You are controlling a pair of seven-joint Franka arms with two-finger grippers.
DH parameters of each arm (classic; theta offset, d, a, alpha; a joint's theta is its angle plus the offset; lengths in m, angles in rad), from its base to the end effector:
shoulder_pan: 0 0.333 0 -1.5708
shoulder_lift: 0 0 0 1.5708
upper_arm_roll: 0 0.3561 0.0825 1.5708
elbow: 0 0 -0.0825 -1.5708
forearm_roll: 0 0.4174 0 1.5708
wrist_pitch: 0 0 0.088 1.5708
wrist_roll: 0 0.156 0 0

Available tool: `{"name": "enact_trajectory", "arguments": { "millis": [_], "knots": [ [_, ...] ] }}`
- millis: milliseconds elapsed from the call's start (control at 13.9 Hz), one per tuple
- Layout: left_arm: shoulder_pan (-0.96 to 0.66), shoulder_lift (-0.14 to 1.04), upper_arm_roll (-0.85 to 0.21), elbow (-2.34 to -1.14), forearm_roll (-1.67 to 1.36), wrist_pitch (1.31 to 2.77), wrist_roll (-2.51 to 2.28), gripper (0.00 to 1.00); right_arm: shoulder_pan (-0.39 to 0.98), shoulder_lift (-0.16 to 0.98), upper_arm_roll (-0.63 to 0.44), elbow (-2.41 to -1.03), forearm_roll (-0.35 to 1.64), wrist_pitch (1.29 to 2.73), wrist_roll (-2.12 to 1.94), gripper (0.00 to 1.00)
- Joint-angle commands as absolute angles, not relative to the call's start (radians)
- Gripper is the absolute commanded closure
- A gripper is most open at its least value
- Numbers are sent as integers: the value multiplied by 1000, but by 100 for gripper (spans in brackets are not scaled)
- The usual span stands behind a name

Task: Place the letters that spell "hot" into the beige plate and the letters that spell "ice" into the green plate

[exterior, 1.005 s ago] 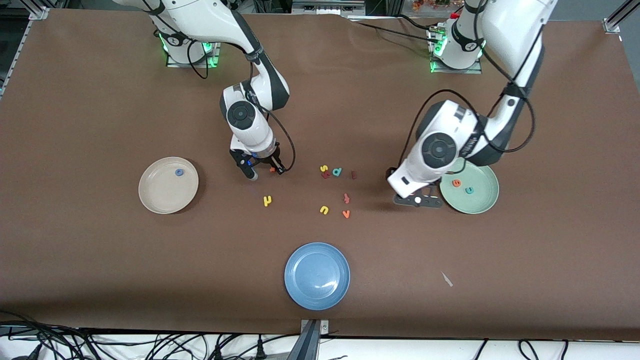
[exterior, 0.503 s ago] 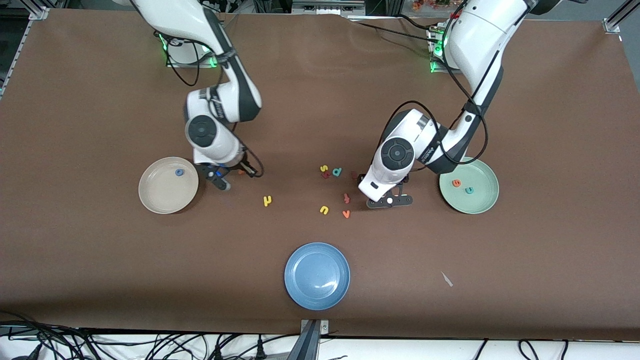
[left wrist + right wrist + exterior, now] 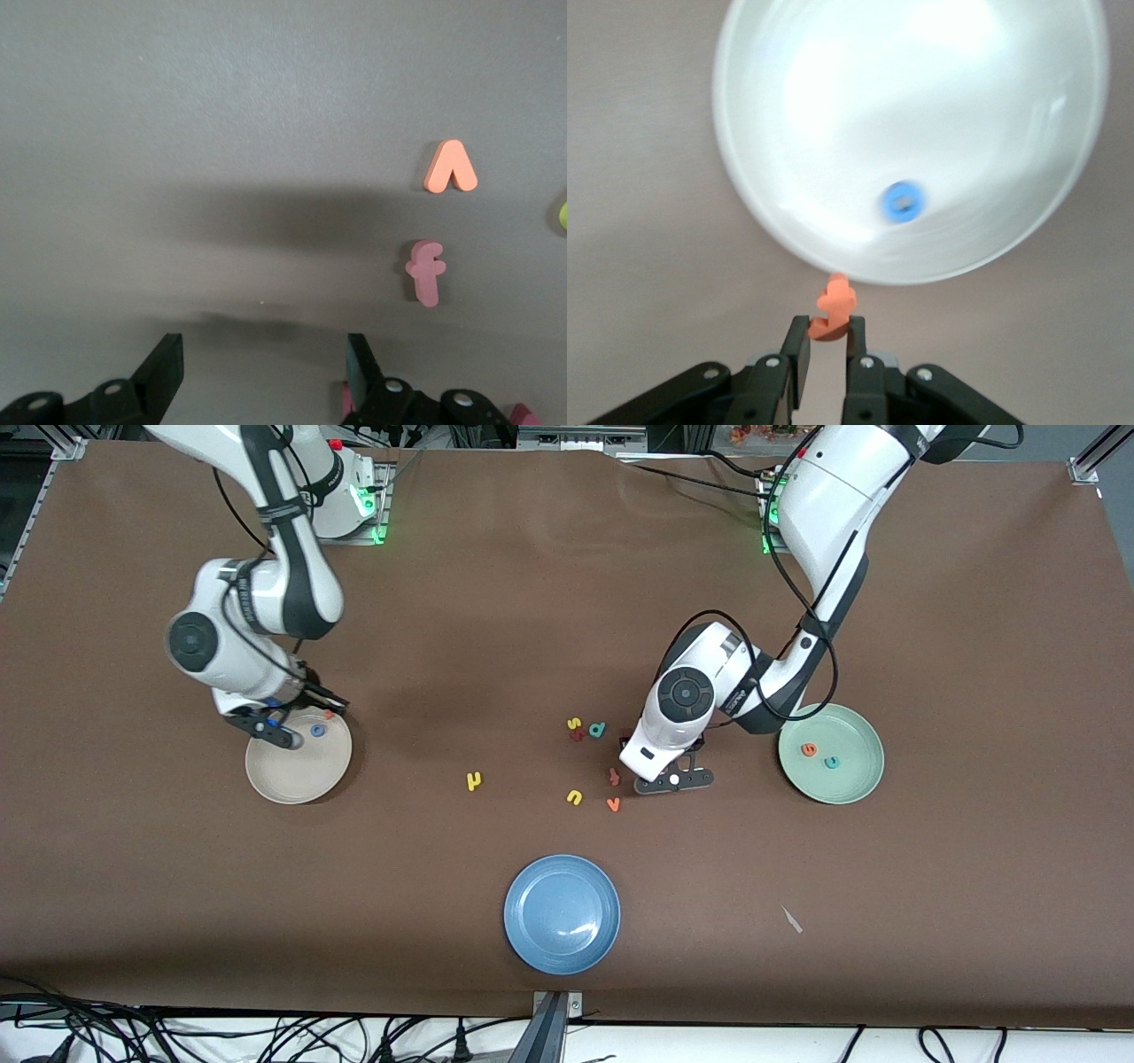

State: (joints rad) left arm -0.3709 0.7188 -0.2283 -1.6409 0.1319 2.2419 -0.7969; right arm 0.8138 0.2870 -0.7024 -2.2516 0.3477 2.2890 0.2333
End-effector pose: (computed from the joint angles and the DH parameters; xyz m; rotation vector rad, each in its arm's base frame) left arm 0.6077 -0.3887 0.1538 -3.1061 -0.2457 0.1683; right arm 0.5383 0.0704 0.2168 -3.0504 0.5698 0.2572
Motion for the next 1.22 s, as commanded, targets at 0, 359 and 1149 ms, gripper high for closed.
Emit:
{"name": "enact_trajectory", "arguments": {
  "millis": [0,359,1149],
  "knots": [
    [-408,749,-222,-1611,141,2252,-879,18,816,293,-756,-2275,364,2312,98,96],
    [-448,747,-227,-1626,140,2243,-890,37,810,356,-747,-2169,365,2283,127,0],
    [-453,755,-226,-1631,143,2238,-876,100,808,544,-441,-1844,406,2247,452,0]
  ]
}}
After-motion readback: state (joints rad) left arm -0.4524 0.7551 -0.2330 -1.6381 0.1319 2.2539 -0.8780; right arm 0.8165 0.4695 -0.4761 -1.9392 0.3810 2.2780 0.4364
